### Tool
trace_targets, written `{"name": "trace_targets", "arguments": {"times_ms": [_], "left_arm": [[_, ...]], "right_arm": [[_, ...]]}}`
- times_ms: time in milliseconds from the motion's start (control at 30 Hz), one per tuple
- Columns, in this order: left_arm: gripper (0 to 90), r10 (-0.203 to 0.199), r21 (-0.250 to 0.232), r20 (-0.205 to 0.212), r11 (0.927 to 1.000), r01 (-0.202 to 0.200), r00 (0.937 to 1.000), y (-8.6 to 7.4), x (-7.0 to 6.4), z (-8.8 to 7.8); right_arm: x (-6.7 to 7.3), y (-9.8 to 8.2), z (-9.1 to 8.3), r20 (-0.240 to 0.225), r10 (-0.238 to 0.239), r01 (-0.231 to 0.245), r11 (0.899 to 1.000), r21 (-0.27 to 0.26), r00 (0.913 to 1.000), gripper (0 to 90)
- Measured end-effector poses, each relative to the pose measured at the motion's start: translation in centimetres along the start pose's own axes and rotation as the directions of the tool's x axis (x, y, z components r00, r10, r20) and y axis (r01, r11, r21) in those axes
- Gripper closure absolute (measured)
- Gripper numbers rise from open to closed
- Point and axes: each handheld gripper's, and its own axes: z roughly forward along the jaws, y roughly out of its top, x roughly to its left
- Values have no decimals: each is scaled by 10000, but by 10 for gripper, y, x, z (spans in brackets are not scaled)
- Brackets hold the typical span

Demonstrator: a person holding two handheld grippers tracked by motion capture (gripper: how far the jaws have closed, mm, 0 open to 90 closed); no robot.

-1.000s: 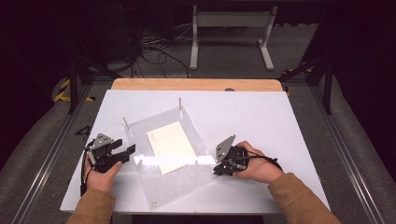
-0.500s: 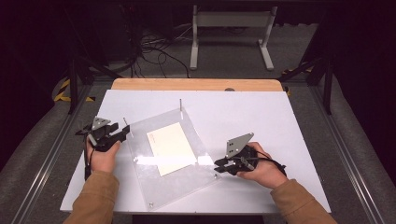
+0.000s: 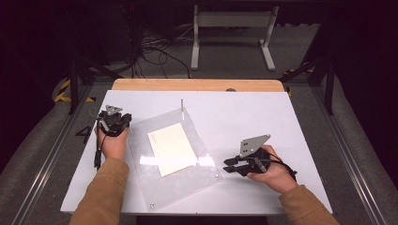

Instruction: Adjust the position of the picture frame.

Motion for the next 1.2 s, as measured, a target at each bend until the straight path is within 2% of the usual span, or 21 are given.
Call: {"name": "trace_targets", "arguments": {"times_ms": [100, 133, 167, 233, 300, 400, 433, 500, 600, 633, 667, 767, 800, 833, 867, 900, 933, 967, 1000, 1133, 1200], "left_arm": [[843, 176, -280, 361, 9995, -166, 9992, 7, -8, 0], [841, 352, -420, 521, 9986, -330, 9980, 12, -13, 1], [840, 599, -456, 623, 9973, -571, 9963, 17, -17, 1], [838, 769, -759, 956, 9947, -697, 9925, 26, -30, 4], [836, 1091, -855, 1238, 9914, -990, 9863, 37, -45, 8], [834, 1371, -1025, 1765, 9874, -1203, 9747, 49, -65, 16], [834, 1411, -1107, 1817, 9863, -1223, 9732, 51, -72, 20], [831, 1503, -1034, 2239, 9861, -1299, 9630, 56, -85, 28], [830, 1723, -1145, 2680, 9826, -1463, 9479, 59, -102, 39], [830, 1723, -1145, 2680, 9826, -1463, 9479, 59, -102, 39], [830, 1830, -1072, 2973, 9817, -1577, 9371, 60, -113, 47], [832, 1923, -906, 3182, 9809, -1721, 9283, 59, -126, 59], [832, 1798, -826, 3265, 9834, -1615, 9279, 58, -130, 62], [833, 1878, -746, 3307, 9821, -1727, 9249, 56, -134, 65], [834, 1899, -696, 3268, 9818, -1768, 9258, 55, -135, 68], [835, 1869, -555, 3338, 9823, -1787, 9239, 52, -138, 71], [838, 1952, -524, 3216, 9807, -1884, 9266, 51, -140, 73], [840, 1859, -516, 3277, 9825, -1790, 9263, 49, -141, 75], [840, 1769, -582, 3259, 9842, -1670, 9287, 47, -141, 76], [838, 1747, -660, 3341, 9846, -1619, 9262, 47, -144, 77], [838, 1817, -594, 3220, 9834, -1717, 9291, 47, -145, 76]], "right_arm": [[1, -3, -7, 179, 156, -154, 9998, -150, 9997, 721], [2, -4, -10, 233, 185, -181, 9996, -196, 9996, 721], [3, -6, -13, 273, 253, -246, 9994, -247, 9993, 721], [6, -9, -18, 389, 328, -316, 9990, -322, 9987, 722], [9, -12, -25, 499, 392, -373, 9985, -391, 9980, 721], [14, -17, -34, 670, 505, -469, 9975, -531, 9965, 721], [15, -19, -38, 714, 508, -468, 9973, -559, 9962, 721], [18, -23, -44, 811, 581, -530, 9966, -635, 9950, 721], [22, -28, -51, 838, 667, -603, 9952, -767, 9942, 721], [22, -28, -51, 838, 667, -603, 9952, -767, 9942, 721], [23, -31, -54, 846, 756, -692, 9947, -755, 9935, 721], [24, -33, -55, 869, 776, -712, 9946, -755, 9932, 720], [24, -33, -56, 855, 760, -695, 9946, -766, 9934, 720], [25, -32, -56, 844, 743, -679, 9947, -771, 9937, 720], [26, -32, -56, 825, 721, -657, 9947, -786, 9940, 720], [27, -32, -56, 791, 676, -613, 9950, -788, 9946, 719], [28, -31, -56, 773, 678, -615, 9948, -816, 9947, 719], [28, -31, -56, 739, 646, -585, 9950, -809, 9952, 718], [29, -31, -55, 716, 623, -567, 9954, -776, 9955, 718], [29, -31, -53, 674, 604, -555, 9958, -728, 9959, 717], [29, -31, -53, 665, 588, -540, 9960, -718, 9961, 716]]}}
